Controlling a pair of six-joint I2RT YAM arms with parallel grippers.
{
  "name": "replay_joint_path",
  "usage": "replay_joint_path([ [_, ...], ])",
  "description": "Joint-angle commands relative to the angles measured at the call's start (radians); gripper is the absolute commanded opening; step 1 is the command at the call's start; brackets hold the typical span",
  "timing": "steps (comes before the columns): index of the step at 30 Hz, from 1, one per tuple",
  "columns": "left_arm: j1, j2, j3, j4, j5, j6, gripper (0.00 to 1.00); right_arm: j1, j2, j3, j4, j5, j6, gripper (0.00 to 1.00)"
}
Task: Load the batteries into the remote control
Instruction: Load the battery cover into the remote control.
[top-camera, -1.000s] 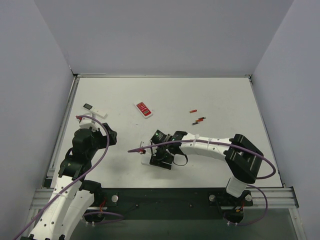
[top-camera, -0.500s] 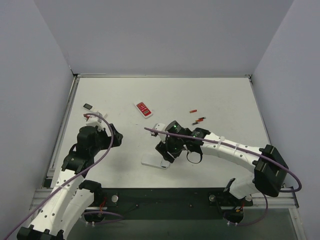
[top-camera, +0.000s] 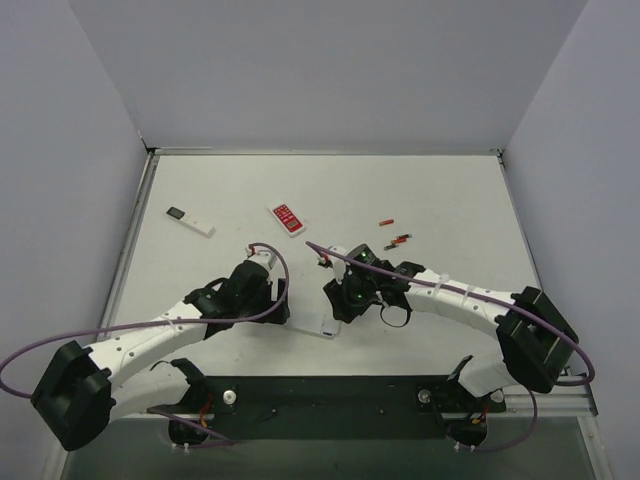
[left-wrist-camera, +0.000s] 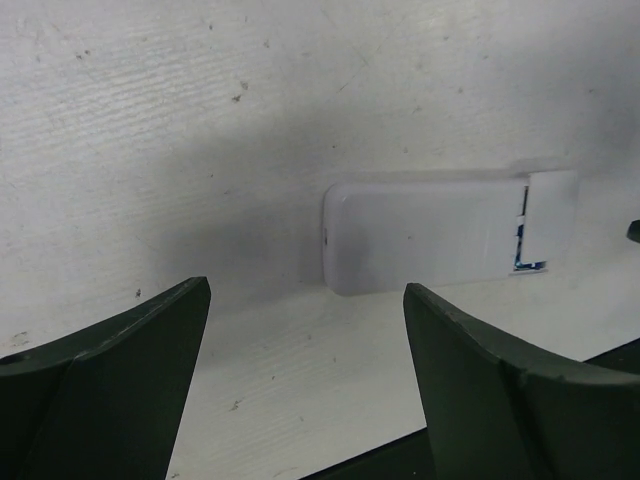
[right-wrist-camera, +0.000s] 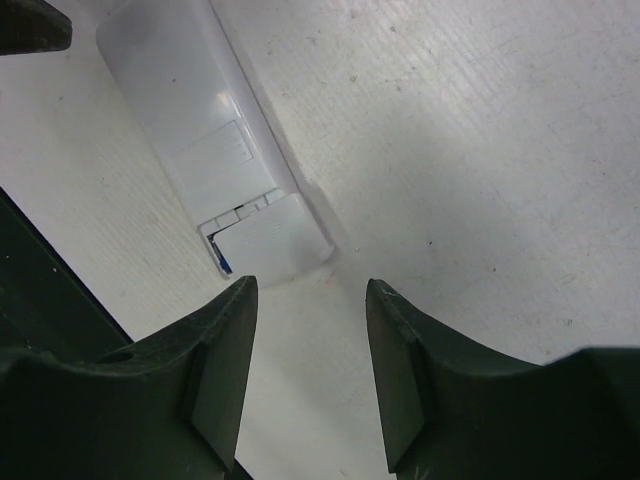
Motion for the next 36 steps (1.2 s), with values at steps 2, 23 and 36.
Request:
replay_joint_path([
  [2, -0.032, 0.102, 0.046, 0.098, -0.069, -0.027, 0.87, -0.033, 0.036, -0.035, 0.104, -0.068, 0.018, 0.43],
  [23, -0.069, 0.294, 0.007, 0.293, 0.027, -0.087, 0.67, -0.064, 0.081, -0.121, 0.268, -0.122, 0.07, 0.43],
  [36, -0.083, 0.277, -0.014, 0.284, 0.025, -0.122, 0.51, -0.064, 0.072, -0.155, 0.282, -0.153, 0.096, 0.43],
])
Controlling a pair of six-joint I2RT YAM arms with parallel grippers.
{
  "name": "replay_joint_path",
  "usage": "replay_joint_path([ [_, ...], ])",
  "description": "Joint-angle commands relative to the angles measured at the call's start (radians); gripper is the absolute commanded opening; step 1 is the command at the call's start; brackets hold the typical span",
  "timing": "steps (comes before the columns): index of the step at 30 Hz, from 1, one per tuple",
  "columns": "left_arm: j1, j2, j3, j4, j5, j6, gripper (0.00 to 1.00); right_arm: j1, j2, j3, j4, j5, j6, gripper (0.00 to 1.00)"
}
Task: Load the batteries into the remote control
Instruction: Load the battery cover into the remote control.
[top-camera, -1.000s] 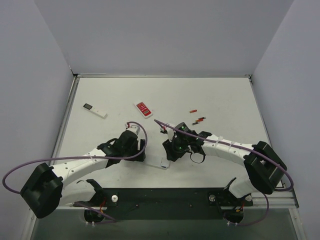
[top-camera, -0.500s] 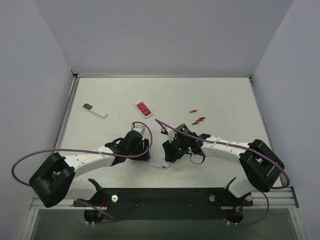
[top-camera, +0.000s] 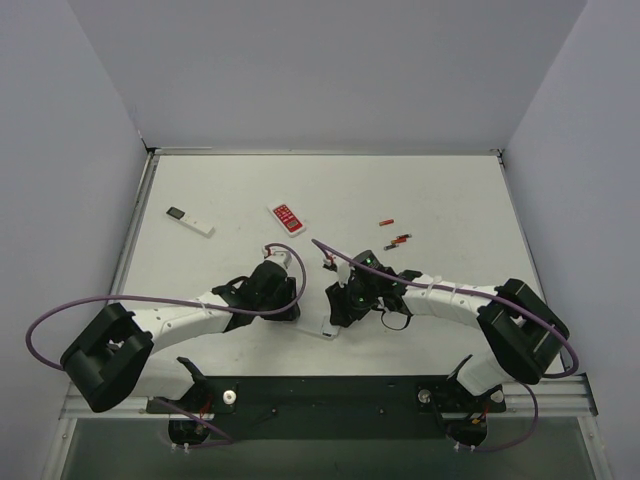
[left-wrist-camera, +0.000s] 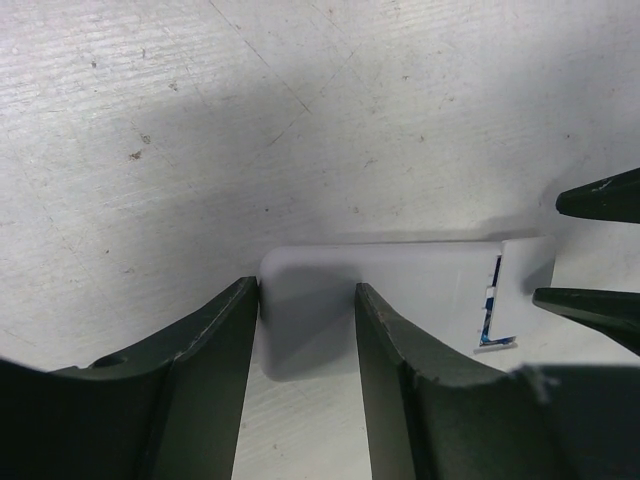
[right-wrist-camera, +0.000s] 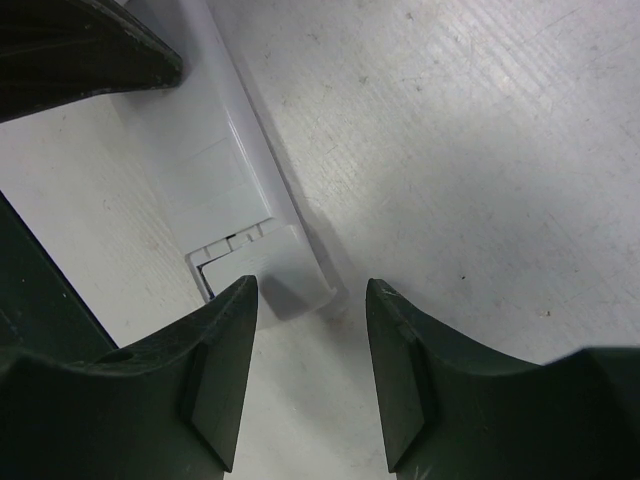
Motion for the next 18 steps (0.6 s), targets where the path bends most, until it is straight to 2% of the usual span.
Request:
replay_joint_path([
  [1, -0.014, -0.017, -0.011, 0.026, 0.005, -0.018, 0.51, -0.006, -0.003, -0.026, 0.029, -0.032, 0.018, 0.43],
  [9, -0.025, -0.025, -0.013, 0.019, 0.005, -0.027, 0.48, 0.002, -0.003, -0.038, 0.032, -0.044, 0.022, 0.42],
  [18, -0.031, -0.034, -0.014, 0.013, 0.001, -0.032, 0.47, 0.011, 0.01, -0.026, 0.032, -0.063, 0.021, 0.36],
])
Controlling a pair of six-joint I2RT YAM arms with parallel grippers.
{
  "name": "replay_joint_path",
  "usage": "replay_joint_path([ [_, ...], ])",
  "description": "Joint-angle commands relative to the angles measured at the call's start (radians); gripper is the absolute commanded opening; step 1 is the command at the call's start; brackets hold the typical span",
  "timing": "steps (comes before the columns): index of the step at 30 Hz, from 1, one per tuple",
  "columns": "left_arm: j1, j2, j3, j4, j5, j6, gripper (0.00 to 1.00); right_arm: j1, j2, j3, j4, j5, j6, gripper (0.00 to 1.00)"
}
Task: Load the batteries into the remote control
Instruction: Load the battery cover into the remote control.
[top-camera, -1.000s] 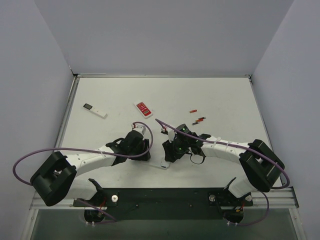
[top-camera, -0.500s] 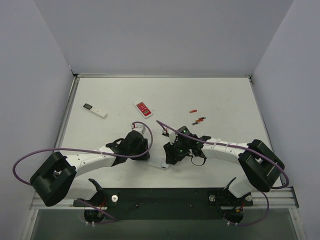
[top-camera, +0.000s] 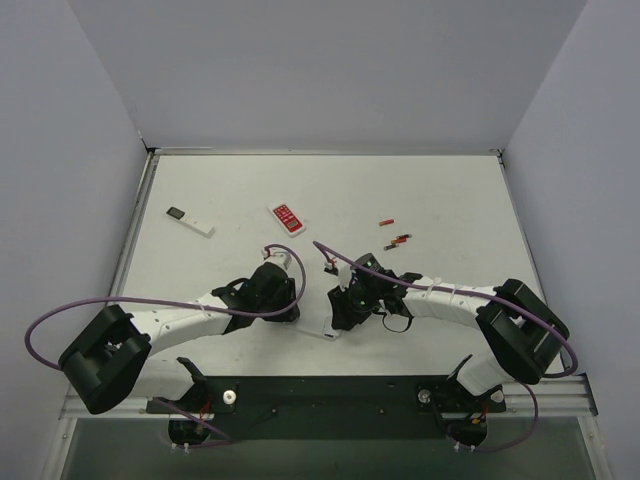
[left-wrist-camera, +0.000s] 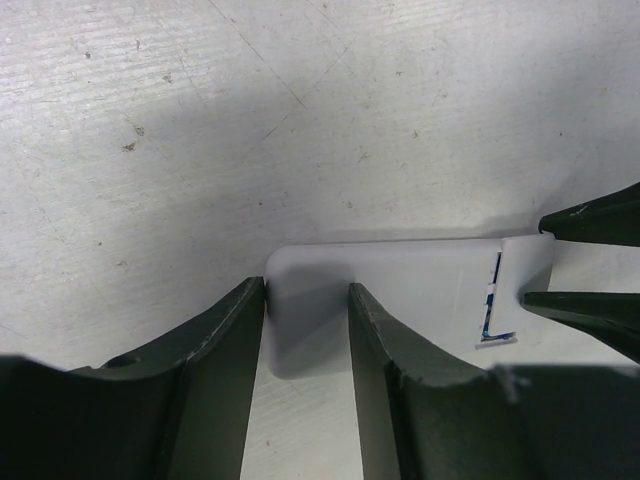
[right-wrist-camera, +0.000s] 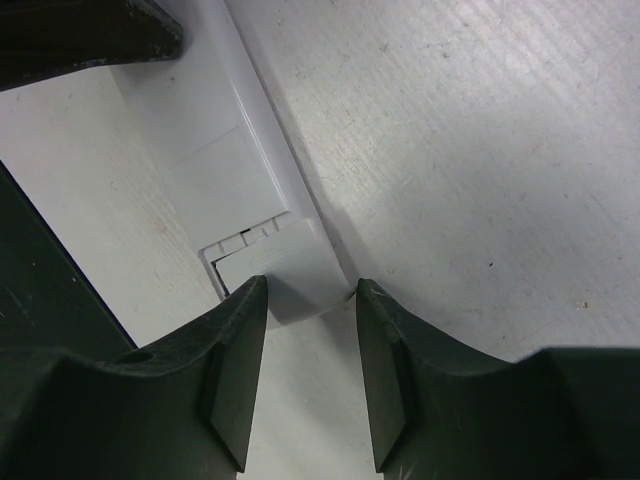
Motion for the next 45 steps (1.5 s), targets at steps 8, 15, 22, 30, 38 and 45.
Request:
replay_joint_path([
  [8, -0.02, -0.03, -0.007, 0.008, 0.011, -0.014, 0.42, 0.015, -0.012, 0.0, -0.009, -0.013, 0.008, 0.35],
  [15, -0.028, -0.028, -0.007, 0.006, 0.011, -0.022, 0.37, 0.04, -0.024, 0.006, -0.04, 0.019, 0.034, 0.35],
  [22, -0.034, -0.034, -0.007, 0.005, 0.011, -0.025, 0.35, 0.045, -0.035, 0.009, -0.071, 0.065, 0.097, 0.28],
  [30, -0.042, -0.033, -0.009, 0.006, 0.011, -0.031, 0.33, 0.057, -0.021, 0.041, -0.12, 0.067, 0.131, 0.24],
  [38, -0.045, -0.04, -0.013, 0.005, 0.011, -0.035, 0.29, 0.055, 0.033, 0.086, -0.209, 0.082, 0.175, 0.19],
  [45, -0.049, -0.039, -0.016, 0.008, 0.013, -0.043, 0.29, 0.054, 0.08, 0.11, -0.266, 0.082, 0.218, 0.13],
])
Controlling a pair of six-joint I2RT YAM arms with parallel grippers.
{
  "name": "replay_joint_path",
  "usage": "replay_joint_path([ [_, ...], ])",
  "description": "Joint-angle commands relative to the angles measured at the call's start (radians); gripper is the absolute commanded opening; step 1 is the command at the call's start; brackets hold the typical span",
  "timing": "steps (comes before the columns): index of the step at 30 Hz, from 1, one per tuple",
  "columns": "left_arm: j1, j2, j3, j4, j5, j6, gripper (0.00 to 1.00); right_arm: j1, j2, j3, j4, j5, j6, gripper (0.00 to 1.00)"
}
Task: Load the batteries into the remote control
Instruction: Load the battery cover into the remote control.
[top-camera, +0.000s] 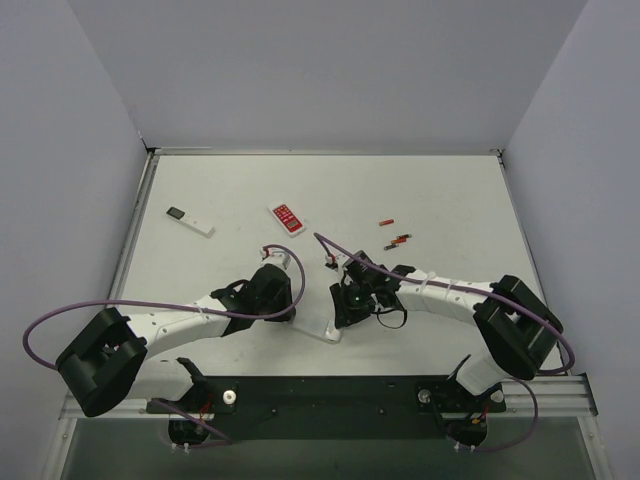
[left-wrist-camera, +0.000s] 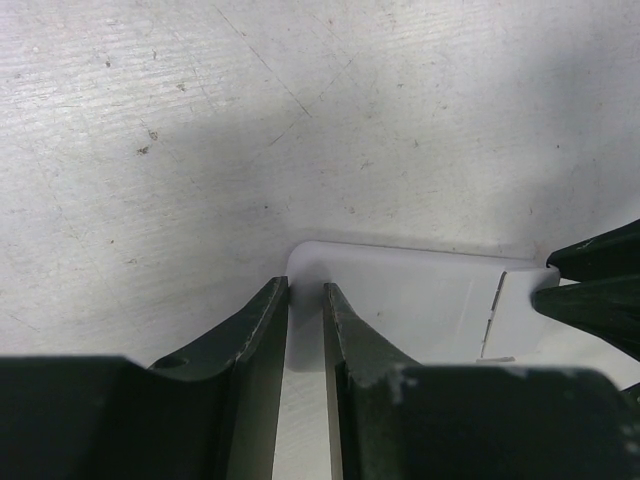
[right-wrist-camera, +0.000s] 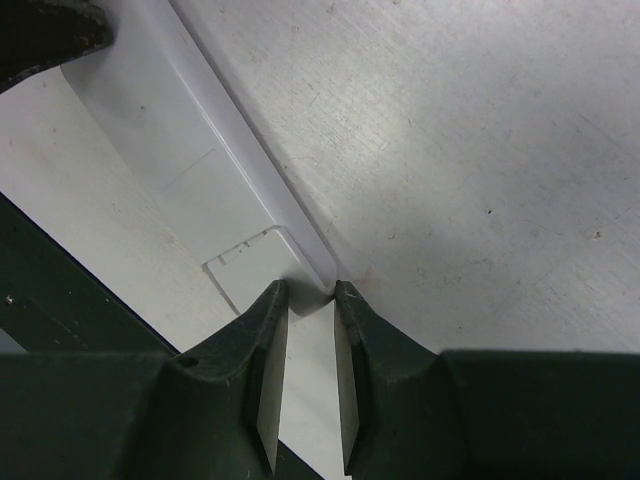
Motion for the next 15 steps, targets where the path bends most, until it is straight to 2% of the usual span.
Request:
replay_joint_path([
  [1, -0.026, -0.018, -0.013, 0.009, 0.064, -0.029, 0.29, 0.015, 0.057, 0.019, -0.097, -0.005, 0.035, 0.12],
  [6, -0.027, -0.018, -0.02, 0.013, 0.067, -0.037, 0.28, 0.008, 0.043, 0.024, -0.128, -0.005, 0.064, 0.05],
  [15, -0.03, -0.015, -0.026, 0.015, 0.075, -0.045, 0.28, -0.002, 0.046, 0.051, -0.178, -0.058, 0.109, 0.04],
])
